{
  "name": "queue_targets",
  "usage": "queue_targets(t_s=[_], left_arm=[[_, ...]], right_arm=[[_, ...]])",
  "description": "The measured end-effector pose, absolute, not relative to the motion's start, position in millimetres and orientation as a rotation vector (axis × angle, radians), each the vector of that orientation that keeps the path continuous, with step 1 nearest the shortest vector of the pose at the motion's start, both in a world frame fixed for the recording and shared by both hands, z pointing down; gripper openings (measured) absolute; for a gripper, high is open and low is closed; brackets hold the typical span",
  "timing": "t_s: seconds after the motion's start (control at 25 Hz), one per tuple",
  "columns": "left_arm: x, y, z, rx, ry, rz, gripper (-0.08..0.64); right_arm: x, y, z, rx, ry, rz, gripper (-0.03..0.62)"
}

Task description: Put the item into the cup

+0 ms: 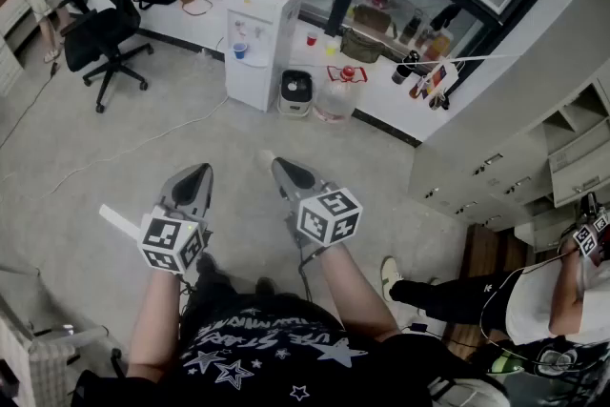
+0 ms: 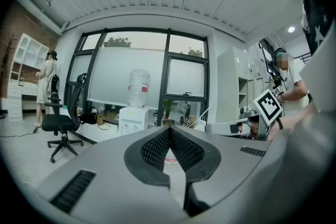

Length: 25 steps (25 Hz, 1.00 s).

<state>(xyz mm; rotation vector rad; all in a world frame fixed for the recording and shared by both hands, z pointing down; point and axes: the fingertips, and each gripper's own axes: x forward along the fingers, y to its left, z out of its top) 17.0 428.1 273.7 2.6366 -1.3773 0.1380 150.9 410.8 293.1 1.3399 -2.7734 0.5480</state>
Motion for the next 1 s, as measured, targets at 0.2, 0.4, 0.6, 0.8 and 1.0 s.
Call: queue_targets(t_s=[0.2,0.4,0.6,0.8,1.0], left_arm=[[17,431,277,2.591,-1.407,0.138,0.006],[20,442,281,2.571,-1.398,0.116,0.006],[21,449,286,2.543,-1.409,0.125,0.006],[25,451,285,2.528,-1.433,0.120,0.006],[28,453,292,2.504,-1.452,0.130,0.006]], right_arm=[[152,418,291,1.332,-2.772,0.529,0.002],[150,429,294,1.310,-2.773,0.525,0.002],[152,434,290,1.314,-2.792,0.521,0.002],[159,435,285,1.303,-2.817,0.518,0.002],[160,438,294,1.250,-2.817,0.538,0.002]])
